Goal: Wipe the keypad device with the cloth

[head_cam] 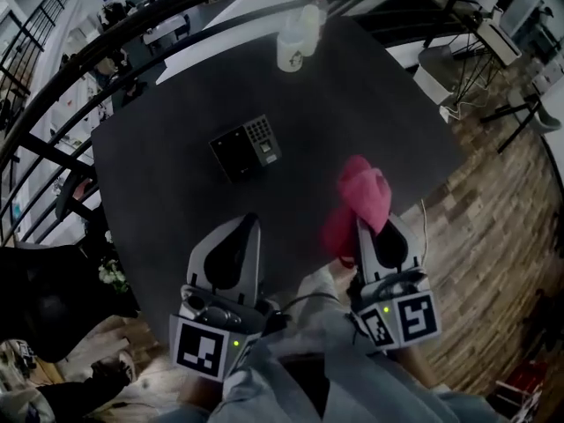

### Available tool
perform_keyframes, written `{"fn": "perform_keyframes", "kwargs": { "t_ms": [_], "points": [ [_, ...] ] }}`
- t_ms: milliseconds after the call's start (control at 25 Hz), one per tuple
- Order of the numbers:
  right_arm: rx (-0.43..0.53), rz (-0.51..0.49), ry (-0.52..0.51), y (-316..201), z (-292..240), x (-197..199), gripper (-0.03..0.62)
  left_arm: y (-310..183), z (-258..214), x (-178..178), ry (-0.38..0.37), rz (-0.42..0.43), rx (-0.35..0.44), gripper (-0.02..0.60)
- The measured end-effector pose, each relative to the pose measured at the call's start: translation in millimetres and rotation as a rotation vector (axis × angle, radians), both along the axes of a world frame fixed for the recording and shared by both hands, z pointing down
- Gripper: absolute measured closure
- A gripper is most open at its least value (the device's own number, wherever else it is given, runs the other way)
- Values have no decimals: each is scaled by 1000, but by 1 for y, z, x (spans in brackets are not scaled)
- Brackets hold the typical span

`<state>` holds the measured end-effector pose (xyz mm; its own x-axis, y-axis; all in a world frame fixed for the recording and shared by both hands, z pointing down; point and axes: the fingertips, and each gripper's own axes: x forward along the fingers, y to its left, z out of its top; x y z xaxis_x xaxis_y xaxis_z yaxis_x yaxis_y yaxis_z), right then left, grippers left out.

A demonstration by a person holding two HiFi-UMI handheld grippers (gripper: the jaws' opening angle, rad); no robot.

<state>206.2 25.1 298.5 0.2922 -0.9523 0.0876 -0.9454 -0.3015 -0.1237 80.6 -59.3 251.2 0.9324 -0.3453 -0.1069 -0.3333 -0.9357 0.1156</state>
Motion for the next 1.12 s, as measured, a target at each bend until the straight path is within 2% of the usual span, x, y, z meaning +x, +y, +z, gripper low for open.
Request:
{"fn": "perform_keyframes", "kwargs": {
  "t_ms": [240,600,840,1120],
  "points": [
    [-15,-137,2,-29,6,37,523,-7,2,26,-25,-131,-13,577],
    [-49,-320,-6,-68,15,75,523,-18,-6,55,-22,-325,-33,577],
    [-84,-398,-4,-89,35,87,523,-21,-1,50,-48,-452,-21,577],
    [-115,-443,5,-129,56,82,523,-30,6,32,-82,-528,-30,577]
  ]
}}
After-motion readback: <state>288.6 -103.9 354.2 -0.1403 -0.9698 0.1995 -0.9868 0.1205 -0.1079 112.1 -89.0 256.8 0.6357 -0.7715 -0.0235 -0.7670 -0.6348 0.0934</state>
